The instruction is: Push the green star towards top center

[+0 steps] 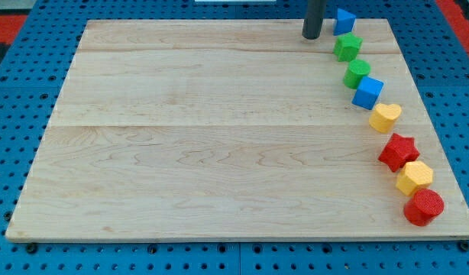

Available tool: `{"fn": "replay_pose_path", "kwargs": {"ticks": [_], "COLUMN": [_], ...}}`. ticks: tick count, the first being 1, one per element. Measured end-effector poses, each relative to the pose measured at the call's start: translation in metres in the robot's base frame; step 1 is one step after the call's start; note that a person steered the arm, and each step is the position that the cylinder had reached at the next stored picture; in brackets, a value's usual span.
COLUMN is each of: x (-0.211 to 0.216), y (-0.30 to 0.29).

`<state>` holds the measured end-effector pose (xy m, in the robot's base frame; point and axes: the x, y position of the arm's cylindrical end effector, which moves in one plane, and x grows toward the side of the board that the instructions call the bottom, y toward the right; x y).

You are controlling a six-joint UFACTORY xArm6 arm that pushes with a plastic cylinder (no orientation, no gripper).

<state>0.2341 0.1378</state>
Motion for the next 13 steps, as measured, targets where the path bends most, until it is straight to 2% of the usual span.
{"fn": "replay_pose_path", "kwargs": {"ticks": [1, 4, 5, 6, 7, 9, 11, 13], "x": [0.000, 0.000, 0.015, 0.042, 0.046, 0.044, 0.011, 0.021], "y": [0.010, 0.097, 0.109, 0.106, 0.082, 0.043, 0.093, 0.044]}}
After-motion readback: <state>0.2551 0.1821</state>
